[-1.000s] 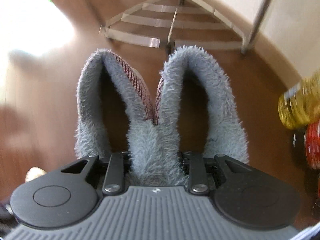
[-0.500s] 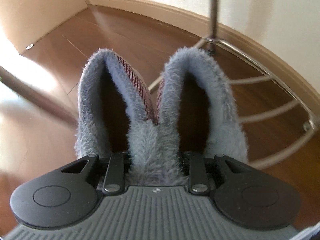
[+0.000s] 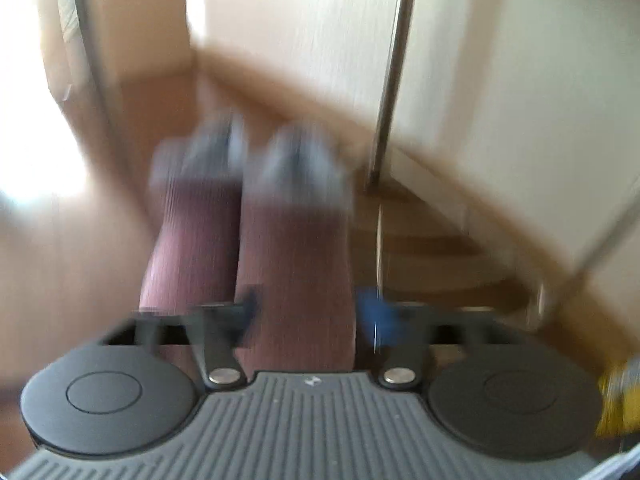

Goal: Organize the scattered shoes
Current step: 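Carry the purple boots with the right tool to the rack, then set the boots on the rack's bottom shelf and open the right tool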

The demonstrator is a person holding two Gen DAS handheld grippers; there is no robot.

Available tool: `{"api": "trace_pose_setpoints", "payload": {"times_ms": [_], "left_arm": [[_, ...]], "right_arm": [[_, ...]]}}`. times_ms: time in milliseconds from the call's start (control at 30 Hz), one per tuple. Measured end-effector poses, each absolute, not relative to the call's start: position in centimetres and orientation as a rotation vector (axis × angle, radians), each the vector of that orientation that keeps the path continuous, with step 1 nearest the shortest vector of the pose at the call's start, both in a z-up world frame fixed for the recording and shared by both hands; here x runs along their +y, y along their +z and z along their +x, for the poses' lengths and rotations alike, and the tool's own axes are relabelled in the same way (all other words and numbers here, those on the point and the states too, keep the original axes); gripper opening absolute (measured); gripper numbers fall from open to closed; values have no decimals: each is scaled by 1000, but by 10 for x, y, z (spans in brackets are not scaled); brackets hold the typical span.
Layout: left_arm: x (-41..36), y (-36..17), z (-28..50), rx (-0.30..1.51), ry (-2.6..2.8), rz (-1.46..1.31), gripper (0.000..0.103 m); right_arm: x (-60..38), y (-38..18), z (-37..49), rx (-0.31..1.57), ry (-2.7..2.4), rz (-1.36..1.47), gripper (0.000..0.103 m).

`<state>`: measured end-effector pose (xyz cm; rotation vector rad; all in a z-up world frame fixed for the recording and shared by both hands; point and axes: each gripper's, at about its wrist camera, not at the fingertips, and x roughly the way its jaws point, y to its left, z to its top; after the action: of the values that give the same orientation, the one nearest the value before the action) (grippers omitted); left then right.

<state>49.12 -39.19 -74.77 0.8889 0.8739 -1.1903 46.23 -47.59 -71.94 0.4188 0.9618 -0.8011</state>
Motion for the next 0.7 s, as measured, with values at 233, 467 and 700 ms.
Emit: {"api": "trace_pose_setpoints", "payload": {"times_ms": [233,467,700], "left_arm": [[-429,-786,489,781,-1281,975,74],[-457,-785,504,767,-1295,912,74],[-458,-782,508,794,-1240,903,74]], "right_arm": [[-472,-774,452,1098,-710,511,5],[-487,-781,459,1045,-687,483,5],[-494,-779,459,1032,-691,492,6]]}}
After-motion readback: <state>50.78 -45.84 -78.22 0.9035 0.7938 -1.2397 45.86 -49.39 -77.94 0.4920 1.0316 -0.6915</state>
